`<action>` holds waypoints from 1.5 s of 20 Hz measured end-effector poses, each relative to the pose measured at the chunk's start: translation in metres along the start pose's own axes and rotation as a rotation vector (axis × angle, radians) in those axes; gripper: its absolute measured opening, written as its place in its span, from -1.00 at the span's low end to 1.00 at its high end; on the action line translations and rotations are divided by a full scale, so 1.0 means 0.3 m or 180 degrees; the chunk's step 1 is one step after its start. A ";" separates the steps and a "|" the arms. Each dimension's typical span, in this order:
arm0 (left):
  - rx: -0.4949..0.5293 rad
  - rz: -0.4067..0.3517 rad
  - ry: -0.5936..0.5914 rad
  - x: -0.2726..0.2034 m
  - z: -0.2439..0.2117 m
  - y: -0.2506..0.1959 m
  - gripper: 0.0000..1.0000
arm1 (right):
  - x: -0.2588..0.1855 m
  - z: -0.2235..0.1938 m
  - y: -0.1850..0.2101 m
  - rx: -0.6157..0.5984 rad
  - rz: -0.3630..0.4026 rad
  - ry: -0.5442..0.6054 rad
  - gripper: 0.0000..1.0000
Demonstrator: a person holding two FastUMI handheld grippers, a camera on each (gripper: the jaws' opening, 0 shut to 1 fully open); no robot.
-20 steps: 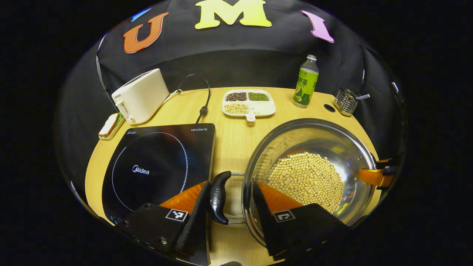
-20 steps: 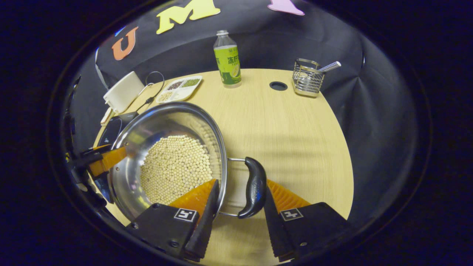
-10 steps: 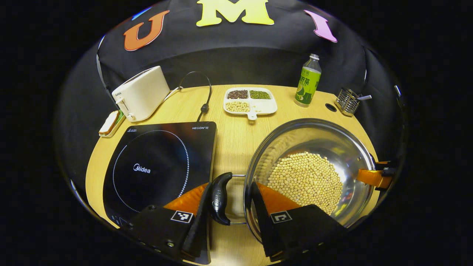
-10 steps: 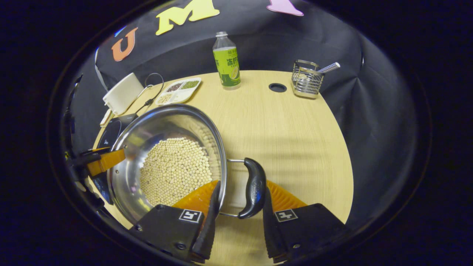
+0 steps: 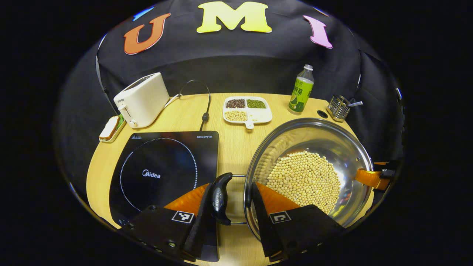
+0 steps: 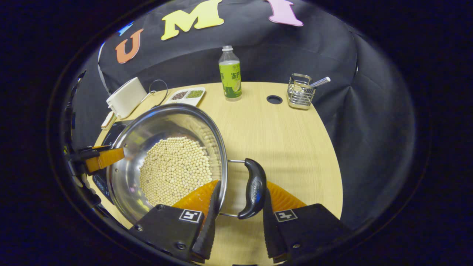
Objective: First push the handle of the pot to place it horizontally, then grasp the pot with both hands and set it on the induction cooktop.
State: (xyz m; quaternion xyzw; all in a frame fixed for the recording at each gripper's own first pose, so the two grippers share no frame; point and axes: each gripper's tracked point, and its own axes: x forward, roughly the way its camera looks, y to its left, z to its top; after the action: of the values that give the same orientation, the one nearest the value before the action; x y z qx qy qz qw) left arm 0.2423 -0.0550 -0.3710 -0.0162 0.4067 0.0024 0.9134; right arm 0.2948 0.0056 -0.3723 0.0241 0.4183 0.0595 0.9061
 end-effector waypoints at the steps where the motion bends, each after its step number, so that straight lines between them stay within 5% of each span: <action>1: 0.0006 0.0001 -0.0031 -0.017 0.007 0.015 0.19 | -0.015 0.005 0.019 -0.0010 0.0003 -0.0031 0.11; 17: -0.0149 0.0265 -0.0219 -0.243 0.023 0.453 0.18 | -0.107 0.063 0.486 -0.0158 0.0278 -0.0215 0.11; 30: -0.0122 0.0333 -0.0101 -0.214 -0.014 0.790 0.18 | -0.011 0.035 0.841 -0.0112 0.0332 -0.0054 0.10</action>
State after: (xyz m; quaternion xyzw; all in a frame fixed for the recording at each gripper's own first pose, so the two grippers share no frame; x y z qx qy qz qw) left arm 0.1922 0.1822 -0.3328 -0.0123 0.3924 0.0581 0.9179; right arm 0.2786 0.2556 -0.3394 0.0304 0.4076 0.1138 0.9055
